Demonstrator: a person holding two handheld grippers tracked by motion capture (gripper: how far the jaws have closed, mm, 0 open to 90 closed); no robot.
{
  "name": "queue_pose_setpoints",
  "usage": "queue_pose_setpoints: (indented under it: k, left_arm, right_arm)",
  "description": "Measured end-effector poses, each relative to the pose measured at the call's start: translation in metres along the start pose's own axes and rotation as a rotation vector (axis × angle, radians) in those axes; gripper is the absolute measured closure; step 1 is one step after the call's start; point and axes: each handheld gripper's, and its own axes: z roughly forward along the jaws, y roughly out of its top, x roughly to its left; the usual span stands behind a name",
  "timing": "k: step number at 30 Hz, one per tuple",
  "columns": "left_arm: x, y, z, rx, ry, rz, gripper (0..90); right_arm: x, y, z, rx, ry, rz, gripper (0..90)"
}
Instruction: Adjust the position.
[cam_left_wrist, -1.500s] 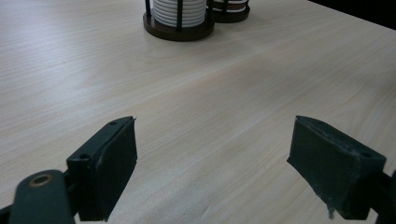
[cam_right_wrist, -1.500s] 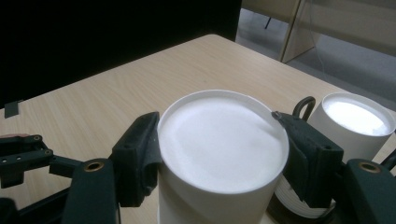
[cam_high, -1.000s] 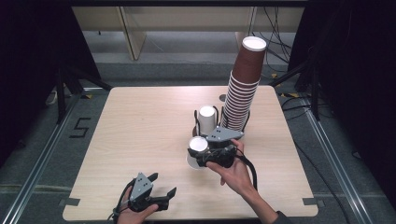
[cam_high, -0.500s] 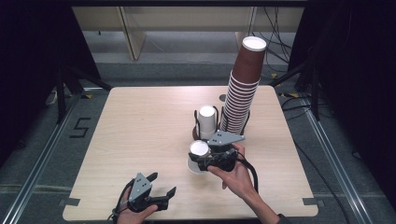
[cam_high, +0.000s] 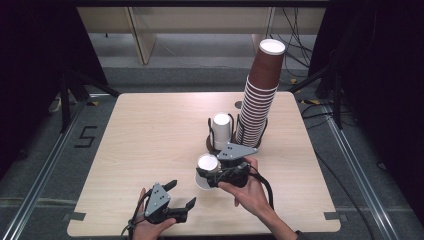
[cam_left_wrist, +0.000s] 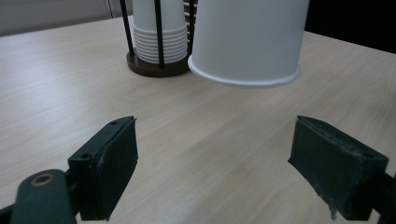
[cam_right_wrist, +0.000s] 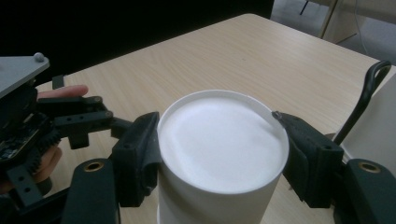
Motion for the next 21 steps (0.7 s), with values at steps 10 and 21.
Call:
queue_pose_setpoints:
  k: [10, 21]
  left_arm:
    - [0.001, -0.003, 0.013, -0.011, -0.043, 0.004, 14.7]
    - [-0.004, -0.002, 0.021, -0.019, -0.074, 0.027, 14.7]
  right_arm:
    - [0.009, -0.001, 0.008, 0.01, 0.029, -0.019, 34.8]
    - [0.016, -0.003, 0.015, 0.018, 0.049, -0.032, 34.9]
